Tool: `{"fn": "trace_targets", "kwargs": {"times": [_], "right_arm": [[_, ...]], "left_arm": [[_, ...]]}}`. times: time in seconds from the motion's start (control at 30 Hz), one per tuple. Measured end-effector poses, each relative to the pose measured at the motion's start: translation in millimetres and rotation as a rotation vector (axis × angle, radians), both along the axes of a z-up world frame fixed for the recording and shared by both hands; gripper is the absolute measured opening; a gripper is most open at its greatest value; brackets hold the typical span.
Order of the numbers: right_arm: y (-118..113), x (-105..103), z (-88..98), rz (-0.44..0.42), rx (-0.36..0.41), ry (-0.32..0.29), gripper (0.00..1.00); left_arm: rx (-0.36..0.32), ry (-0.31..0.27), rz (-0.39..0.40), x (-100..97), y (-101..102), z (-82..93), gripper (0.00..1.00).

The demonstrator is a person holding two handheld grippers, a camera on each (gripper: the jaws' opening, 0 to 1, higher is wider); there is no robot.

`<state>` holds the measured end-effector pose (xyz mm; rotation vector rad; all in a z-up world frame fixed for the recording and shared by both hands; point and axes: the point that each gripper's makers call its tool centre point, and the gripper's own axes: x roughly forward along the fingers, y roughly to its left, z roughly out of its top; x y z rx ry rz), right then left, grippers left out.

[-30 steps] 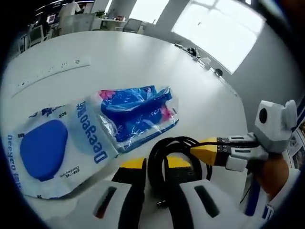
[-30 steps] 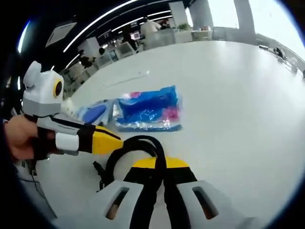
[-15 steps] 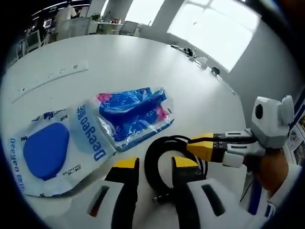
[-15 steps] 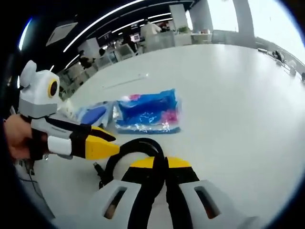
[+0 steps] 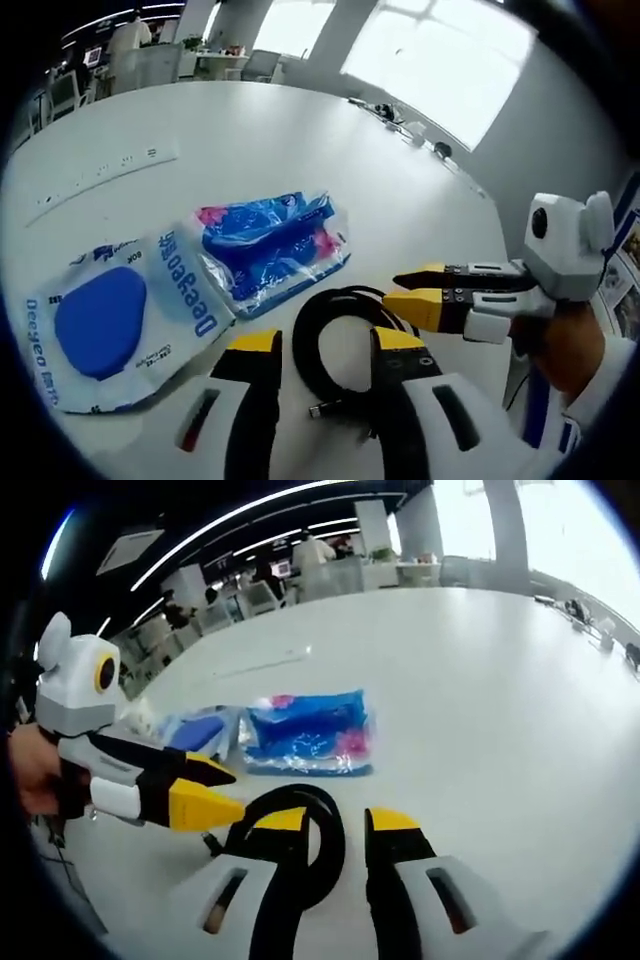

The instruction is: Arrange the tabletop items into an orderly group along one side of the table until the central work area is clear of visible clutter.

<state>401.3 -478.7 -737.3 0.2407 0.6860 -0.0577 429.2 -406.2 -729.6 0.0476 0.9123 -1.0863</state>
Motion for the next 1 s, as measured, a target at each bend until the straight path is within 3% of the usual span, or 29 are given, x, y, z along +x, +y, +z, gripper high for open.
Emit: {"fn": "trace_targets", "kwargs": {"times": [0.57,1.0], "right_arm": [[-1,-6,19.4,-0.011,-0.020,-0.025,0.28],[13,-6,43.3,-0.003,-0.028,-0.058,0.35]], "left_arm": [[-0.035,0.002,-0.029,-9.5,9,19.4,0.45],[-0.097,0.000,-0.070,-16.6,22,43.4,0.54]]}}
